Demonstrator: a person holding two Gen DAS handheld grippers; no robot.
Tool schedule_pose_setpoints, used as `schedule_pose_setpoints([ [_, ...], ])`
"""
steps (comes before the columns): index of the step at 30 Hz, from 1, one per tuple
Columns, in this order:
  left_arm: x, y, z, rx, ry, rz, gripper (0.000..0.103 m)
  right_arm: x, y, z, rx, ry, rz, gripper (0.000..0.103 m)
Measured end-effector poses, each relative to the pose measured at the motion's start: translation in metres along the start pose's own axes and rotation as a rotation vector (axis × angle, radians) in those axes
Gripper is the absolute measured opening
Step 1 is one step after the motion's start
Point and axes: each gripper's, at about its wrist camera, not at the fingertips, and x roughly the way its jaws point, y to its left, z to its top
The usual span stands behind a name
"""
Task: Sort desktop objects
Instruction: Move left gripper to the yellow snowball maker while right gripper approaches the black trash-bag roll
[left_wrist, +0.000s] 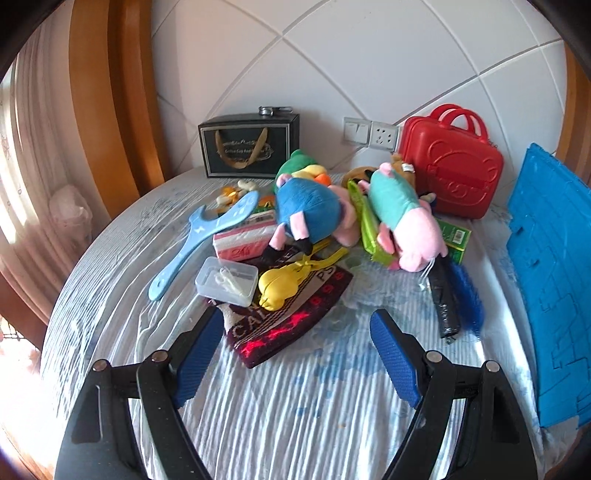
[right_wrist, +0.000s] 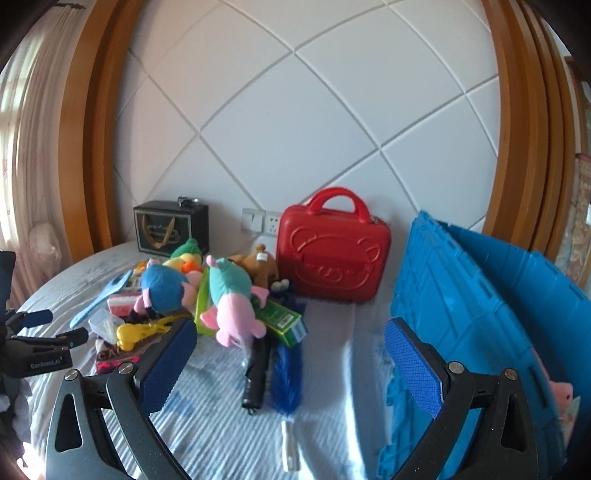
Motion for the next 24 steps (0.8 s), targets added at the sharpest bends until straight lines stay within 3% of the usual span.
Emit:
schedule_pose_setpoints([
  [8, 0.075, 0.011, 0.016, 0.025, 0.114, 0.011, 0.082, 0.095, 0.010, -0.031, 0.052, 0.259, 0.114, 0.103],
  [14, 0.151, 0.007, 0.032, 0.045, 0.247, -0.019, 0.082, 0.162, 0.018, -0.051, 0.078, 0.414, 0.112, 0.103],
  [20, 0.206, 0.007, 0.037, 0.061, 0.351, 0.005, 0.082, 0.216, 0.025, -0.067, 0.121, 0.528, 0.133, 0.102],
  [24, 0.220, -0.001, 0.038, 0.108, 0.362, 0.016, 0.082, 0.249, 0.033, -0.077, 0.116, 0.592, 0.133, 0.072],
])
